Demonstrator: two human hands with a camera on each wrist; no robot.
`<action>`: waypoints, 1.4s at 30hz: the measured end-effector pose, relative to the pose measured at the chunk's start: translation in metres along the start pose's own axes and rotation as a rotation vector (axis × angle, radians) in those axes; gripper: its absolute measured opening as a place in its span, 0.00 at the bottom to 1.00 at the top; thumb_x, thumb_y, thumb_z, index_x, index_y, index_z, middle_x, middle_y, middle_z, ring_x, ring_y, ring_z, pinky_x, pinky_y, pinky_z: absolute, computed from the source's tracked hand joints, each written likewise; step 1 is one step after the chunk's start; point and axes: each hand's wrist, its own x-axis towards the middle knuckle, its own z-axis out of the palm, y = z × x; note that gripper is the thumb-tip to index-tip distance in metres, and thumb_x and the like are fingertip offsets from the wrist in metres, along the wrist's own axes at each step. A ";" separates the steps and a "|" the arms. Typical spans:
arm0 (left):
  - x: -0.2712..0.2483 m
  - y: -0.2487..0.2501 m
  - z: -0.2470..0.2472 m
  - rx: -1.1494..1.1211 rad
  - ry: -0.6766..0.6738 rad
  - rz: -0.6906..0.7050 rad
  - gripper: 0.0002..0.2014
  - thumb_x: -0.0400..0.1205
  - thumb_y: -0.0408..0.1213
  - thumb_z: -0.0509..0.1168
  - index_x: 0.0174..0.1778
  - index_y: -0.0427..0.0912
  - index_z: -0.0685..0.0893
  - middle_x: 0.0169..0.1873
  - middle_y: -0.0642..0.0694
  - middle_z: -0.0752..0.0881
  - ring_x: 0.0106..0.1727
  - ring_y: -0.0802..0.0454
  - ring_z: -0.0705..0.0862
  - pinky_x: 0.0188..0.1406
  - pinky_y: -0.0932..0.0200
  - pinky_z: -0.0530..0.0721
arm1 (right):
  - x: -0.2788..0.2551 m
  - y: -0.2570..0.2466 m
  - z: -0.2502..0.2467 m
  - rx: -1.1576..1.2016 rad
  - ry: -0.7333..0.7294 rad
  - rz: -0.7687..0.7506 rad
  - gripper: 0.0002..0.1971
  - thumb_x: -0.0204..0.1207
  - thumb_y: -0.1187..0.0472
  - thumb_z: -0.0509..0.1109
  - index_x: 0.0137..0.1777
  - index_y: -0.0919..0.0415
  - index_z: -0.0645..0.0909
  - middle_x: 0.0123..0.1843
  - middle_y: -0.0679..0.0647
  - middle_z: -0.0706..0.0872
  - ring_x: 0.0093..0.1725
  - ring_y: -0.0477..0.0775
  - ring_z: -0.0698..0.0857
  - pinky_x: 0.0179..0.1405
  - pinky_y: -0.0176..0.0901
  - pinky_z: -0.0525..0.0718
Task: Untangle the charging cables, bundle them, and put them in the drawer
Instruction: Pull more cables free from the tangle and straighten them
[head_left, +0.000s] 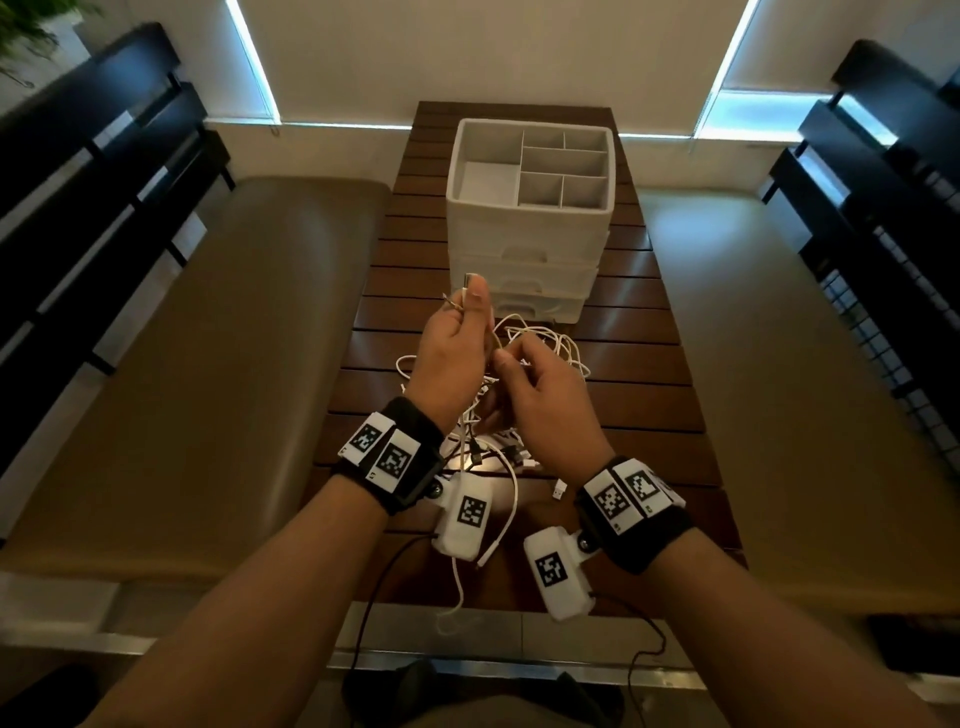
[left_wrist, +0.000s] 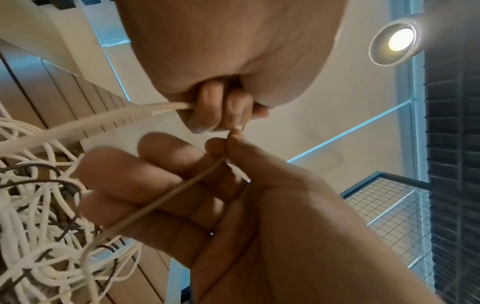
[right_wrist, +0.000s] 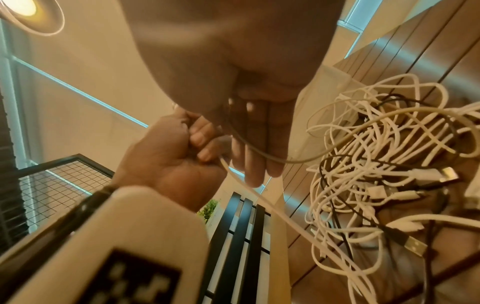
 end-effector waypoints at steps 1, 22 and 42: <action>0.001 0.003 0.000 -0.005 0.007 -0.004 0.24 0.94 0.57 0.50 0.36 0.47 0.72 0.25 0.52 0.70 0.27 0.56 0.69 0.30 0.61 0.73 | 0.001 -0.001 -0.002 -0.020 -0.010 -0.016 0.11 0.92 0.55 0.62 0.52 0.61 0.78 0.35 0.62 0.90 0.34 0.60 0.93 0.39 0.60 0.94; -0.007 0.071 -0.027 -0.193 -0.050 -0.003 0.21 0.94 0.49 0.58 0.34 0.51 0.70 0.24 0.53 0.65 0.21 0.55 0.58 0.16 0.61 0.58 | 0.074 0.026 -0.060 -0.827 0.205 0.115 0.17 0.82 0.60 0.71 0.70 0.59 0.75 0.71 0.62 0.74 0.58 0.67 0.85 0.56 0.56 0.83; -0.001 0.041 -0.016 -0.079 -0.008 -0.044 0.18 0.95 0.51 0.55 0.44 0.46 0.77 0.28 0.52 0.68 0.25 0.57 0.63 0.20 0.63 0.63 | 0.065 -0.087 -0.064 -0.041 0.400 -0.311 0.15 0.87 0.56 0.69 0.50 0.72 0.84 0.36 0.55 0.85 0.25 0.58 0.87 0.22 0.50 0.86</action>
